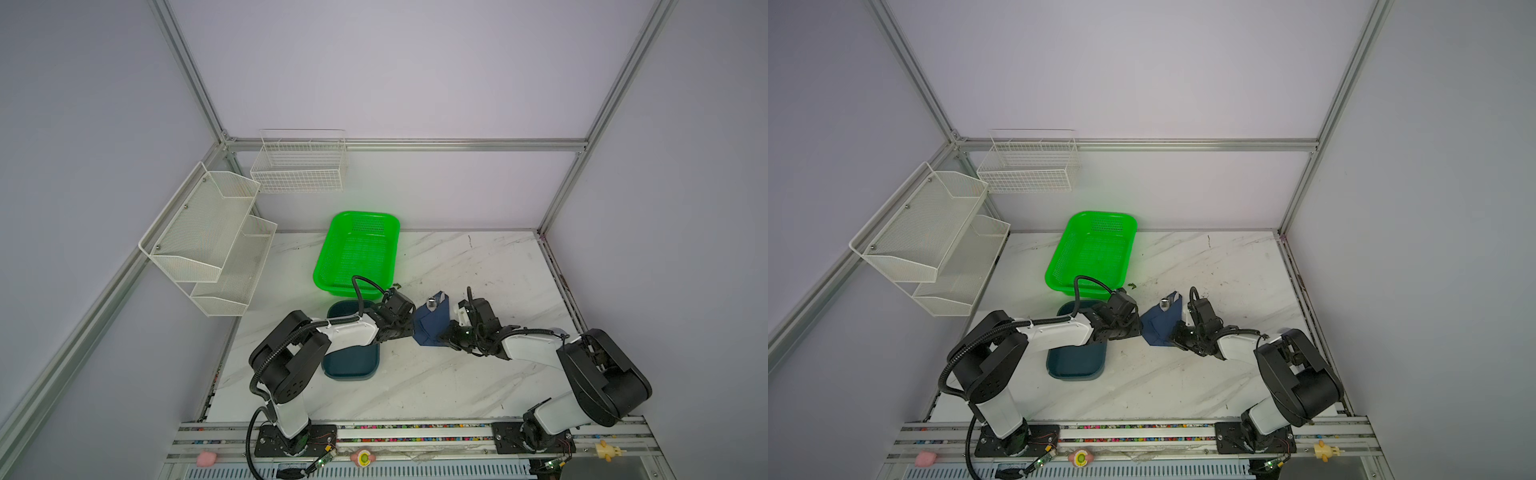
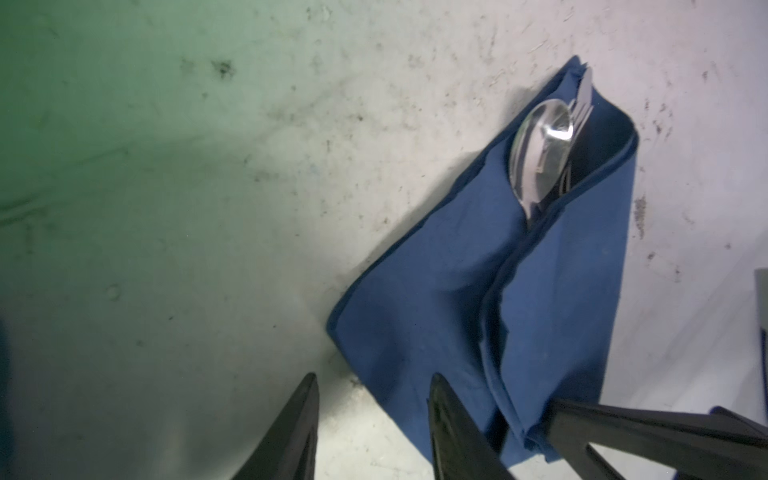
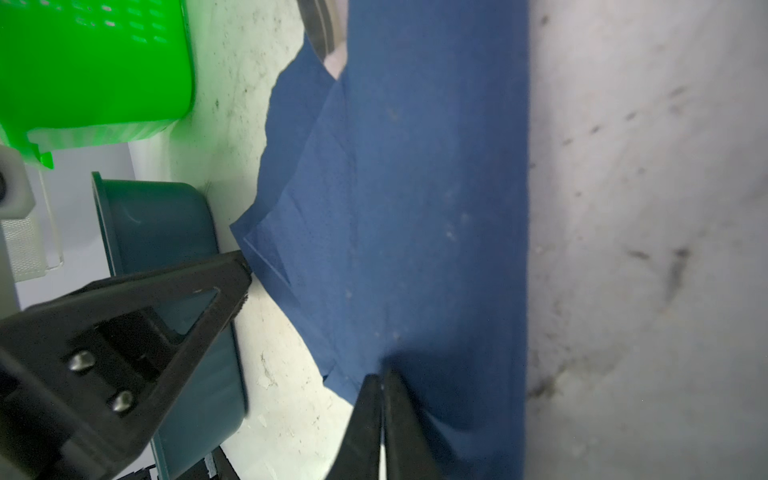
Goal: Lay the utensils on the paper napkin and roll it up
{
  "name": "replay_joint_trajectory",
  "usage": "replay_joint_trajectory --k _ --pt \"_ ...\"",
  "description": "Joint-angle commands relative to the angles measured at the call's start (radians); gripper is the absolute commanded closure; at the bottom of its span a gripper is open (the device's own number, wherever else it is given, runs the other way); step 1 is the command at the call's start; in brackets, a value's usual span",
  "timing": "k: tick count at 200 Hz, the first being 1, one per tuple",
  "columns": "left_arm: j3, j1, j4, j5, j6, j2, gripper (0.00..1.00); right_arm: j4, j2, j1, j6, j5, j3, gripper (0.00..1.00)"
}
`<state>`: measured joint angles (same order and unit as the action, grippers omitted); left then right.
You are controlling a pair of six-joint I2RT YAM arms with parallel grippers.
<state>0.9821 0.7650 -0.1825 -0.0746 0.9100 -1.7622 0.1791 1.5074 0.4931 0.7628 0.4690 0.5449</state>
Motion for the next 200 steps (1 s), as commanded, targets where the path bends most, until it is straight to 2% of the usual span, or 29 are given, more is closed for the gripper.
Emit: replay_joint_trajectory --k 1,72,173,200 --pt "-0.026 -0.006 0.006 -0.048 0.026 0.014 0.56 0.002 0.002 0.005 0.006 -0.005 0.000 0.90" --pt "-0.026 -0.010 0.092 -0.021 0.059 -0.063 0.60 -0.004 0.000 0.003 0.003 -0.007 0.002 0.90" --pt "-0.069 -0.011 0.159 -0.024 0.100 -0.091 0.75 -0.004 0.008 0.003 0.000 -0.006 0.005 0.90" --pt "-0.066 -0.012 0.190 -0.016 0.086 -0.073 0.84 0.000 0.011 0.003 0.002 -0.006 0.003 0.90"
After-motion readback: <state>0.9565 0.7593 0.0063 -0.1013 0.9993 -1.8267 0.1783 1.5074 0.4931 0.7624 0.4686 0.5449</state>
